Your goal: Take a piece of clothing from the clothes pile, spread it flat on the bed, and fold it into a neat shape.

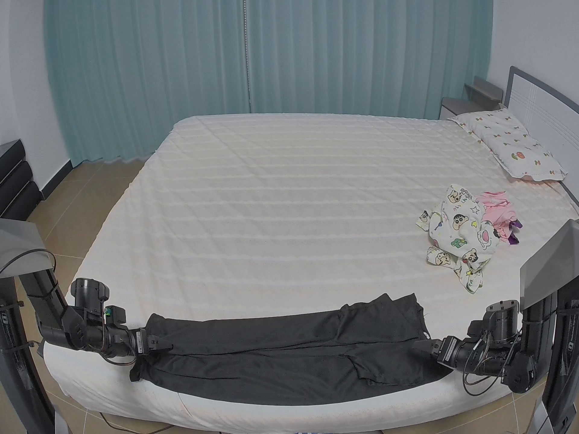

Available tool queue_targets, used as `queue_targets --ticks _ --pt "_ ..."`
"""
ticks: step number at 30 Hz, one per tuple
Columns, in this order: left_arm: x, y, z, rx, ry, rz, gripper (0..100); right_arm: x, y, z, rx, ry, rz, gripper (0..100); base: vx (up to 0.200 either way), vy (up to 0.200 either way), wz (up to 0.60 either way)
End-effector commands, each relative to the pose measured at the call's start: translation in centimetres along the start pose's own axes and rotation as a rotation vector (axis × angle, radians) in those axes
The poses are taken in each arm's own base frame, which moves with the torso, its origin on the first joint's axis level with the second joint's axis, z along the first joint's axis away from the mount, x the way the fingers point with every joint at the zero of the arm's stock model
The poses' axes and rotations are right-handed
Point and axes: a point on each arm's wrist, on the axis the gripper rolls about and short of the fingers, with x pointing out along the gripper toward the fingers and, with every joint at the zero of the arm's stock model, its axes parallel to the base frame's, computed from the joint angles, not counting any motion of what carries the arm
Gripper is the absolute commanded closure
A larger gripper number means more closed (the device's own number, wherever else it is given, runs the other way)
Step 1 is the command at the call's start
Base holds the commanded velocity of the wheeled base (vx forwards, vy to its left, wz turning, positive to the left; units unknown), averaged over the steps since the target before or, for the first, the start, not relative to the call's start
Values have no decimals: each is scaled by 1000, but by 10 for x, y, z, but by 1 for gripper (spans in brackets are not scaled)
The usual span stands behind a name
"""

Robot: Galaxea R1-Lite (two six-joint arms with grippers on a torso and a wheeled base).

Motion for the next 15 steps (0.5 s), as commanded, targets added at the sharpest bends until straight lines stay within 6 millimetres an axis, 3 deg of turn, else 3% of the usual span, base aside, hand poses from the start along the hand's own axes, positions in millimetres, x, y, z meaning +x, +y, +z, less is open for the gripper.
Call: queue_targets --ticks 1,15 --pt "4 -2 -2 5 4 -5 100 0 0 -1 -2 -3 5 0 0 0 0" --pt "-4 -4 -8 14 -44 -1 100 -1 0 -1 -2 -2 4 0 0 0 0"
